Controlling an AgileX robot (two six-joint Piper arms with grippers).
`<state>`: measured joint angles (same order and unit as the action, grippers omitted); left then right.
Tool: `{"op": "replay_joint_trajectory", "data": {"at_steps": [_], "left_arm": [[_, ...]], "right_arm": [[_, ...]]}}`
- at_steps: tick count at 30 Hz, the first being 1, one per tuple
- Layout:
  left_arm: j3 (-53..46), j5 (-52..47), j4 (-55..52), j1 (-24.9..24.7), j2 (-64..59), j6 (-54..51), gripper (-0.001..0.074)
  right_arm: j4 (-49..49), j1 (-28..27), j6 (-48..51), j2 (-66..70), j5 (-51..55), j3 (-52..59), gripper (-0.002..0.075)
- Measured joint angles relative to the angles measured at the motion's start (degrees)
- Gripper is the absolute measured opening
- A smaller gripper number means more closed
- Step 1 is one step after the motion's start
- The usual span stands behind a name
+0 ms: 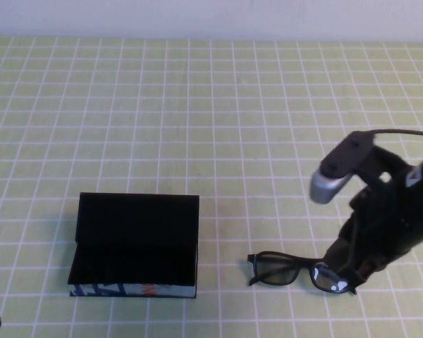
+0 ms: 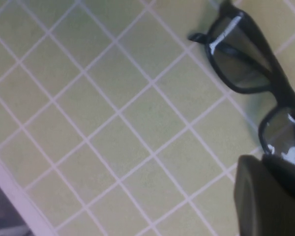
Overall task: Return glasses to glasses case
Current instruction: Pick up the glasses from the table
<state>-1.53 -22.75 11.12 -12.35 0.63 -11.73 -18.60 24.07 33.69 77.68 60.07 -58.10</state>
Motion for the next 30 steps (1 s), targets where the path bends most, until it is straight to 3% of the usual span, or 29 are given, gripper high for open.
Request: {"op": "replay_joint_trajectory", "data": {"at_steps": [4,10,13,20,30], "left_arm": [[0.0,0.0,0.0,0.0,0.0,0.0,-0.0004],[0.0,0.0,0.0,0.0,0.0,0.0,-0.0004],[0.0,0.0,0.0,0.0,0.0,0.0,-0.0004],[0.0,0.0,0.0,0.0,0.0,0.0,-0.0004],[0.0,0.0,0.0,0.0,0.0,0.0,-0.0004]], "right_arm": [[2.8,4.4,7.5,6.9,1.4,-5.2,-0.0011],[6.2,5.1,16.9,15.3,2.8,-9.7,0.0007],[7.9,5.1,19.9,18.6,3.1,-11.3,0.0099],[12.7,5.1,21.1,25.4,3.1,-15.5,0.0419],[12.9,5.1,21.2,30.4,2.5,-17.5,0.0444]]}}
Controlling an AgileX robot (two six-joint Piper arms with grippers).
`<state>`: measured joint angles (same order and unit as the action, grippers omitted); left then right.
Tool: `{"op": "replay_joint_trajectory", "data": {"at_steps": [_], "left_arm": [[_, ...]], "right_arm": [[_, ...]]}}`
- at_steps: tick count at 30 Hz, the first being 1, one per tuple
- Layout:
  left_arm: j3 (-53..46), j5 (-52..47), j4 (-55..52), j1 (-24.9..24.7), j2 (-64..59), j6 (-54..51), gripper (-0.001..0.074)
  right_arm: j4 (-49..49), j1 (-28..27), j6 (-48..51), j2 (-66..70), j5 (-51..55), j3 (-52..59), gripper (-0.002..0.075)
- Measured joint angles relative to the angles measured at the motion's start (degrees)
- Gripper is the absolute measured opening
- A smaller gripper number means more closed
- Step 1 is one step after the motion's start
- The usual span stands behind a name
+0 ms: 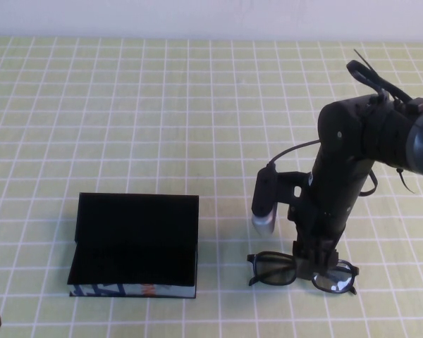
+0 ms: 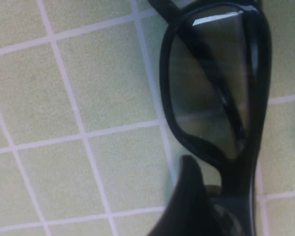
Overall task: Return glasses to glasses case
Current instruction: Pick up the glasses from the table
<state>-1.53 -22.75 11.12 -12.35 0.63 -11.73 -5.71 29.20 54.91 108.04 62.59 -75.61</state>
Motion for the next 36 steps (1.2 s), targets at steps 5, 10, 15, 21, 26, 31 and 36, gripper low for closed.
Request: {"op": "replay_joint_trajectory", "data": {"at_steps": [5,10,15,21,26,31,36], "left_arm": [[0.0,0.0,0.0,0.0,0.0,0.0,-0.0004],[0.0,0.0,0.0,0.0,0.0,0.0,-0.0004],[0.0,0.0,0.0,0.0,0.0,0.0,-0.0004],[0.0,0.0,0.0,0.0,0.0,0.0,-0.0004],[0.0,0.0,0.0,0.0,0.0,0.0,-0.0004],[0.0,0.0,0.0,0.0,0.0,0.0,-0.0004],[0.0,0.0,0.0,0.0,0.0,0.0,-0.0004]], "right_arm": [[0.1,0.0,0.1,1.2,-0.3,-0.6,0.0443],[0.1,0.0,1.2,2.0,-0.4,-1.1,0.0442],[0.3,0.0,1.5,3.1,-0.4,-1.1,0.0434],[0.5,0.0,1.5,3.1,-0.4,-1.2,0.0417],[0.5,0.0,1.5,3.1,-0.1,-1.2,0.0357],[0.5,0.0,1.5,3.1,0.7,-1.2,0.0332],[0.5,0.0,0.8,3.1,1.3,-1.2,0.0314]]}}
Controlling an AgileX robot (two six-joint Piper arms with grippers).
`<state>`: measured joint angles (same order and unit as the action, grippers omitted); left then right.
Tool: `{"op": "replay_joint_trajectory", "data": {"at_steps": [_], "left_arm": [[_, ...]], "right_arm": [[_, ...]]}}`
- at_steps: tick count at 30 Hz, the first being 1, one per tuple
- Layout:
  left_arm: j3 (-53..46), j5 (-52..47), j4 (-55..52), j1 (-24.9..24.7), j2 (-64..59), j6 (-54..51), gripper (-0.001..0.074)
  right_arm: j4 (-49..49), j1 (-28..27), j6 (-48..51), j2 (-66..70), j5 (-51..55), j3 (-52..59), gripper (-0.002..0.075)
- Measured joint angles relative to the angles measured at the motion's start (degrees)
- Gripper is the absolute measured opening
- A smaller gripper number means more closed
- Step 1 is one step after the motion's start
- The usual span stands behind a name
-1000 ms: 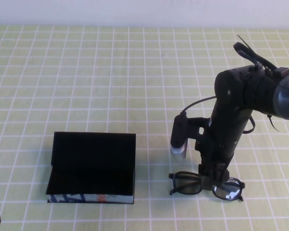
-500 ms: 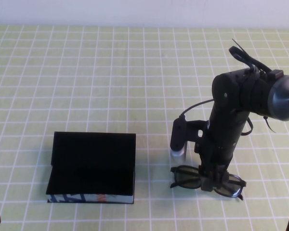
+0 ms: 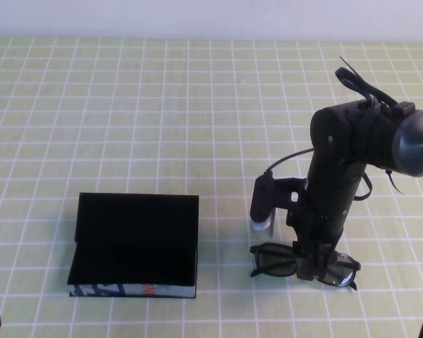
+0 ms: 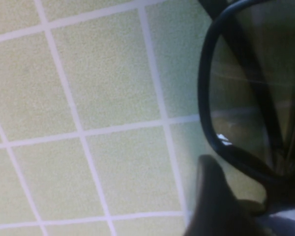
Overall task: Return glasses to glasses case
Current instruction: Pick up the glasses from the table
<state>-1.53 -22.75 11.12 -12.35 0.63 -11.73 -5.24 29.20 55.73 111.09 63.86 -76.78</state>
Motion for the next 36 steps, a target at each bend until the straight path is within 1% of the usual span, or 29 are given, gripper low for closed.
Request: {"op": "replay_joint_trajectory", "data": {"at_steps": [14,23,32,36], "left_arm": [[0.0,0.0,0.0,0.0,0.0,0.0,-0.0004],[0.0,0.0,0.0,0.0,0.0,0.0,-0.0004],[0.0,0.0,0.0,0.0,0.0,0.0,-0.0004],[0.0,0.0,0.0,0.0,0.0,0.0,-0.0004]], "right_arm": [[-0.4,0.0,-0.3,-0.1,0.4,0.0,0.0216],[-0.7,0.0,-0.4,-0.2,1.2,0.0,0.0073],[-0.7,0.0,-0.4,-0.3,2.5,-0.1,0.0072],[-0.9,1.4,-2.5,-1.9,4.5,-1.6,0.0071]]}}
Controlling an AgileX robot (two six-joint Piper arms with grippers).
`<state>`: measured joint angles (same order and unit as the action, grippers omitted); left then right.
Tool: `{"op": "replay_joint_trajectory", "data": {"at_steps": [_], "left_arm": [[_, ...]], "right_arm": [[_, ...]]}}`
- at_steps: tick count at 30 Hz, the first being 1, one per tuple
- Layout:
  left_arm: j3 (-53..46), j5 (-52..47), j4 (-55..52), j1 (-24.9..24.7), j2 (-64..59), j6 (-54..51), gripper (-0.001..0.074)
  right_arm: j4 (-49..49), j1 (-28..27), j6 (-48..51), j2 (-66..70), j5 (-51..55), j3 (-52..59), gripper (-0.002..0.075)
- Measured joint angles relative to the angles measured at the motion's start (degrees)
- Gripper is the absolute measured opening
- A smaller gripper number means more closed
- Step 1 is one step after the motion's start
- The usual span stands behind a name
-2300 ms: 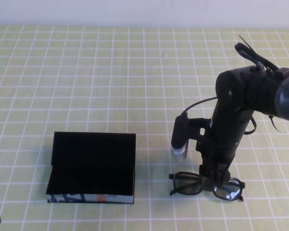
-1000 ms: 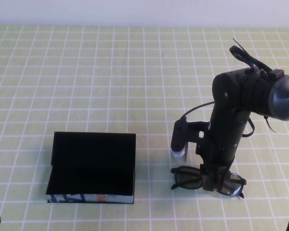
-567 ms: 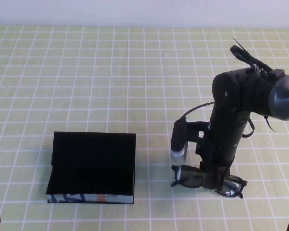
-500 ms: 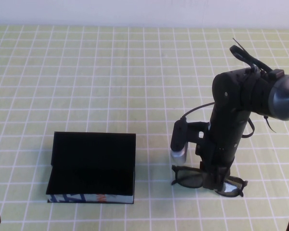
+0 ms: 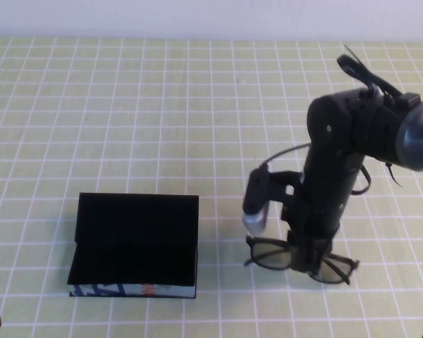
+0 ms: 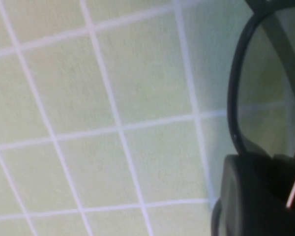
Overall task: Return glasses to glasses case
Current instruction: Pick up the glasses from the table, then place the glasses in the glasses case
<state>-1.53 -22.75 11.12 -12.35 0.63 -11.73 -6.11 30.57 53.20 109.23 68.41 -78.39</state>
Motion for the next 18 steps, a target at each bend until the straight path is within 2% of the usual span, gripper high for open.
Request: {"op": "replay_joint_trajectory", "data": {"at_steps": [4,9,18], "left_arm": [[0.0,0.0,0.0,0.0,0.0,0.0,-0.0004],[0.0,0.0,0.0,0.0,0.0,0.0,-0.0004],[0.0,0.0,0.0,0.0,0.0,0.0,-0.0004]], "right_arm": [[-0.6,3.2,-4.7,-1.9,0.4,-4.7,0.0071],[-0.2,9.8,-6.4,-2.1,1.1,-12.8,0.0071],[2.3,19.5,-7.0,6.8,1.6,-28.5,0.0071]]}}
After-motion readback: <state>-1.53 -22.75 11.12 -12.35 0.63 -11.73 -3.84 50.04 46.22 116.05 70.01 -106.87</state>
